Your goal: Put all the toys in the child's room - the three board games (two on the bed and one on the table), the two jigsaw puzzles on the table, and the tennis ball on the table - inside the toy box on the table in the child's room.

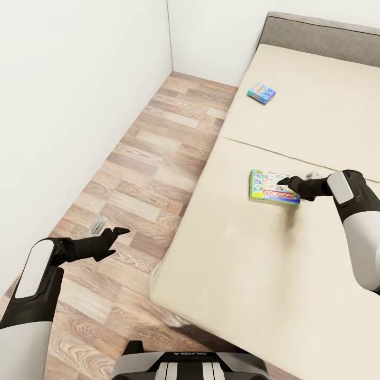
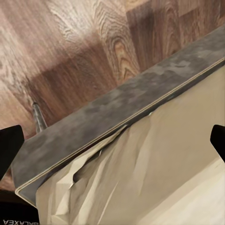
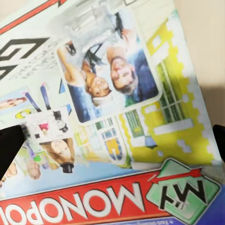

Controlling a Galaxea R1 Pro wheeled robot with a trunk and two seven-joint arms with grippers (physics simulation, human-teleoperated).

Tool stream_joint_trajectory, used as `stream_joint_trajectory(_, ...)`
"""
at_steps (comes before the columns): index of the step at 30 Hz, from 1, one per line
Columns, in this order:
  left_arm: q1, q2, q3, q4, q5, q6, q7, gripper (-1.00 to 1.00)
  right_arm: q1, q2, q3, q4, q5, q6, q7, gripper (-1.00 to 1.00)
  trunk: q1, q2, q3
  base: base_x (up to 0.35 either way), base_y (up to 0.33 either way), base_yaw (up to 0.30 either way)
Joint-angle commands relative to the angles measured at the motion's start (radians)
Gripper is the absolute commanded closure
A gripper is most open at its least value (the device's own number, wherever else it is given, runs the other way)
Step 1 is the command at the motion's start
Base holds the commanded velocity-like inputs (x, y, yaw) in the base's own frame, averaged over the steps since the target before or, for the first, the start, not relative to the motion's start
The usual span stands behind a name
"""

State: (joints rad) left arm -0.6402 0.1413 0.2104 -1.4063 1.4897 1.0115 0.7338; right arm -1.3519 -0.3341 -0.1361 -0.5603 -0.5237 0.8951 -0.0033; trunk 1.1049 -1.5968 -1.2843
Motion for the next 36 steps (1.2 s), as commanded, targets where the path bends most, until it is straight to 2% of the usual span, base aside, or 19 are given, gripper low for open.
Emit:
stream_joint_trajectory(1,-0.001,0.0,0.0,0.0,0.01,0.002,0.01,-1.0,0.0,0.001,-0.004,0.001,-0.032,0.004,0.002,-1.0,0.001,0.0,-0.001,0.0,0.0,0.019)
stream_joint_trajectory(17,0.0,-0.004,0.0,0.0,0.01,0.002,0.012,-1.0,0.0,0.0,-0.004,0.0,-0.032,0.004,0.002,-1.0,0.001,0.0,-0.001,-0.108,0.0,0.006)
stream_joint_trajectory(36,0.001,-0.006,-0.001,0.0,0.01,0.002,0.012,-1.0,0.0,0.0,-0.005,0.0,-0.03,0.003,0.002,-1.0,0.001,0.0,-0.001,-0.027,0.0,0.005)
